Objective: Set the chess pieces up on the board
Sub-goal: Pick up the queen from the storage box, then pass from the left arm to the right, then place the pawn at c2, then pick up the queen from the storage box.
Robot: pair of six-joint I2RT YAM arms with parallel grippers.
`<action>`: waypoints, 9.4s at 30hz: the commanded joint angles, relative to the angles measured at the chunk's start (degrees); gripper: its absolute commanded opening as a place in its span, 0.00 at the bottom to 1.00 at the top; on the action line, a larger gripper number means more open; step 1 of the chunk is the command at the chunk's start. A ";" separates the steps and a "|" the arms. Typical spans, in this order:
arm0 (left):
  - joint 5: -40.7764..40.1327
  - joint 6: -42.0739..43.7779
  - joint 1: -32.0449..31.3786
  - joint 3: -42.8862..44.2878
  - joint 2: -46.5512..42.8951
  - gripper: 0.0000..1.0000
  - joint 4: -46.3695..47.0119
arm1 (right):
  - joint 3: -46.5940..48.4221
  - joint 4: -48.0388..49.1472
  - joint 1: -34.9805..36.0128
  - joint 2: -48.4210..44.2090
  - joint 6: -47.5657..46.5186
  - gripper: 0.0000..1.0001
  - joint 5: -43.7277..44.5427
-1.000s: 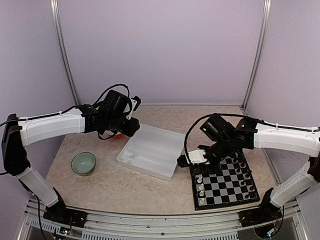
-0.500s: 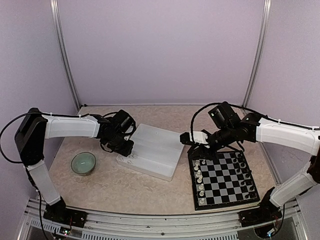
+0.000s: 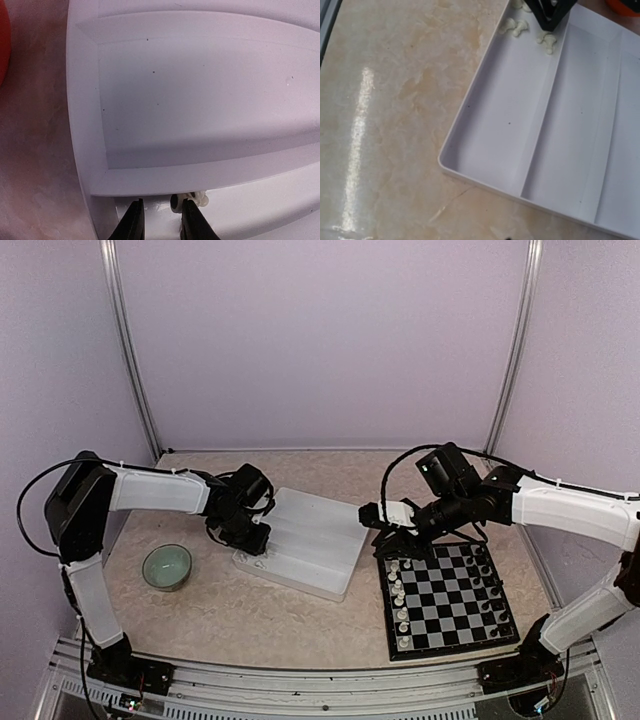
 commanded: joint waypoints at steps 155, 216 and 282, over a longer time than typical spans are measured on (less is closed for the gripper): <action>4.99 -1.29 10.23 2.51 -21.24 0.37 16.20 | 19.24 -36.78 -5.70 28.88 -7.45 0.02 21.47; 9.31 -2.61 10.54 2.77 -19.00 0.36 15.59 | 20.89 -34.42 -4.33 31.92 -6.19 0.15 21.42; 2.47 13.94 -1.63 7.43 7.68 0.15 -1.17 | 2.77 -1.72 -21.91 -5.15 5.66 0.57 -2.82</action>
